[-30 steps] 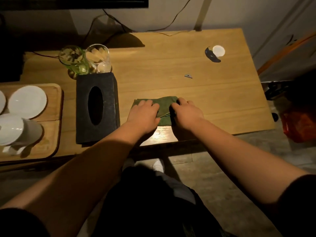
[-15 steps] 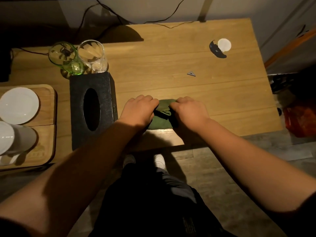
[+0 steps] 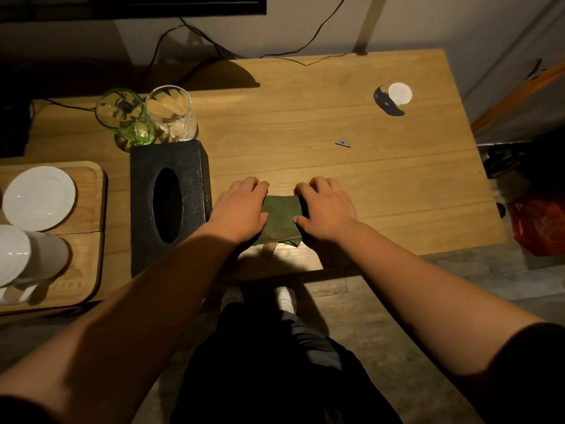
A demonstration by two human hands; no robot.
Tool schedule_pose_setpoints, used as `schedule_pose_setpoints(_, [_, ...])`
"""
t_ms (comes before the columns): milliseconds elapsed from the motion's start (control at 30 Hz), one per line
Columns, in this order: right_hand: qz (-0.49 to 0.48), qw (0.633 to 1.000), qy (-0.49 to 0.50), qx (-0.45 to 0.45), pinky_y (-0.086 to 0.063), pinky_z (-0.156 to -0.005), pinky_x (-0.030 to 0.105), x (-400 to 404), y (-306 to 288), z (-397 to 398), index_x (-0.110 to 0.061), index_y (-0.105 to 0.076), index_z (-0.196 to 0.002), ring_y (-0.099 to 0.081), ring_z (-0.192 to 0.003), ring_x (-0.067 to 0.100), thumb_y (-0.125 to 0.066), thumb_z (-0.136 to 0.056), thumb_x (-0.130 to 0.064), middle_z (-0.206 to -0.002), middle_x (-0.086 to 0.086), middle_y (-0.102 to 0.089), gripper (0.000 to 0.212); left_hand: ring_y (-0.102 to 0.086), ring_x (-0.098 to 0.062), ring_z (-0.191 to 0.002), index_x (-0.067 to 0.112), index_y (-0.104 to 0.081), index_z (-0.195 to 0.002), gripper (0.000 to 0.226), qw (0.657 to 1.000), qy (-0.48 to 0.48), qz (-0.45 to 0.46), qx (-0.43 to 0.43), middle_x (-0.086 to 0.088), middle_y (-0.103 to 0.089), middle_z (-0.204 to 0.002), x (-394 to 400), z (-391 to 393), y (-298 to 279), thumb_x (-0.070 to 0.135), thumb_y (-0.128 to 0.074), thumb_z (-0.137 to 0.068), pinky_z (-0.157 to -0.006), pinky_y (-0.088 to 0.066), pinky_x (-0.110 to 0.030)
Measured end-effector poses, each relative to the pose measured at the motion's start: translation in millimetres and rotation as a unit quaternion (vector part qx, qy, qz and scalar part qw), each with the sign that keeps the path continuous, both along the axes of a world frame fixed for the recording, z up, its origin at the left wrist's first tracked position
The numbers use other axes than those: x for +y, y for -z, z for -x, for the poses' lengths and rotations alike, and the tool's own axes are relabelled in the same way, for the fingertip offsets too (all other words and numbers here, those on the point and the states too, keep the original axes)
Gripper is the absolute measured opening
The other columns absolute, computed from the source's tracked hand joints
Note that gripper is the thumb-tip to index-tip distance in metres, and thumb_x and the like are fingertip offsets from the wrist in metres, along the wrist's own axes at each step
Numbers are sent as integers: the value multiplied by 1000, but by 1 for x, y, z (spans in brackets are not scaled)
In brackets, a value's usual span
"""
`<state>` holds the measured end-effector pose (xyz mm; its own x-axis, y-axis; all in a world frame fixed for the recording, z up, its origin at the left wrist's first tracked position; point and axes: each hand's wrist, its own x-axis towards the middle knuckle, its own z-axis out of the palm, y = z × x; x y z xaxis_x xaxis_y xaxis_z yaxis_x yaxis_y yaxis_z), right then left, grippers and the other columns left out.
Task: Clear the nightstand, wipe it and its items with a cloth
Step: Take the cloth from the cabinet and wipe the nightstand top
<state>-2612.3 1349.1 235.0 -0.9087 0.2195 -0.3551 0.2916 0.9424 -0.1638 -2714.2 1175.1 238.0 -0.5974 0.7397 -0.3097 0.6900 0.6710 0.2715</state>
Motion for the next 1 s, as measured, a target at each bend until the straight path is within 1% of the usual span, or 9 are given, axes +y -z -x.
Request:
schedule_pose_setpoints(67, [14, 999, -19, -23, -37, -99, 45, 1, 4, 1, -28, -47, -130, -31, -128, 29, -60, -81, -55, -136, 5, -43, 58, -48, -31, -116, 18, -44, -129, 50, 999, 0, 44, -11, -8, -52, -124, 1, 2, 3, 37, -61, -86, -94, -45, -48])
schedule_pose_setpoints(133, [33, 999, -28, -16, -39, -97, 43, 0, 5, -1, -26, -52, -123, -34, -126, 29, -62, -81, -50, -131, 3, -49, 50, -52, -31, -109, 19, -48, -124, 44, 998, 1, 47, -31, -9, -56, -116, -2, 2, 6, 39, -60, -87, -91, -46, -46])
schedule_pose_setpoints(300, [144, 989, 25, 4, -50, -70, 39, -4, -4, -25, -20, -52, -99, -57, -90, 29, -64, -83, -25, -96, 8, -63, 21, -54, -27, -96, 16, -64, -105, 21, 989, 38, -8, -141, -10, -58, -97, -11, -2, 0, 29, -64, -88, -76, -39, -32])
schedule_pose_setpoints(433, [184, 976, 84, 80, -38, -63, 31, -7, -20, -54, -18, -50, -96, -55, -83, 23, -66, -82, -16, -93, 4, -61, 22, -62, -18, -88, 24, -66, -105, 17, 978, 41, -78, -190, 1, -68, -93, -13, -2, -18, 24, -65, -88, -74, -48, -29])
schedule_pose_setpoints(633, [159, 943, 235, 176, -39, -65, 28, -22, -60, -108, -24, -50, -94, -53, -83, 15, -67, -79, -11, -91, -7, -55, 26, -64, -14, -83, 29, -67, -109, 23, 960, 141, -134, -200, 5, -70, -93, 12, -9, -65, 19, -63, -89, -74, -53, -41])
schedule_pose_setpoints(733, [152, 904, 337, 216, -35, -64, 26, -39, -81, -143, -24, -54, -93, -52, -82, 13, -68, -77, -8, -88, -8, -55, 27, -65, -13, -81, 28, -67, -110, 23, 944, 214, -142, -207, 4, -71, -92, 27, -25, -85, 18, -63, -89, -72, -55, -41])
schedule_pose_setpoints(867, [182, 813, 486, 265, -48, -61, 31, -76, -108, -200, -20, -64, -101, -60, -71, 18, -69, -77, -5, -85, -3, -62, 29, -65, -12, -76, 27, -67, -107, 21, 913, 322, -134, -212, 3, -71, -88, 40, -64, -113, 18, -63, -89, -71, -55, -39])
schedule_pose_setpoints(933, [204, 763, 542, 287, -52, -54, 36, -100, -121, -232, -20, -67, -98, -64, -63, 27, -69, -77, -2, -80, 5, -66, 28, -66, -16, -76, 24, -67, -107, 21, 892, 376, -134, -214, 2, -70, -85, 45, -93, -126, 16, -63, -88, -71, -55, -41])
schedule_pose_setpoints(1000, [218, 735, 572, 291, -53, -52, 42, -119, -131, -258, -16, -68, -92, -66, -63, 36, -69, -78, 0, -76, 15, -68, 22, -66, -17, -79, 23, -67, -108, 22, 875, 417, -132, -207, 1, -71, -88, 47, -118, -135, 15, -63, -87, -73, -54, -42])
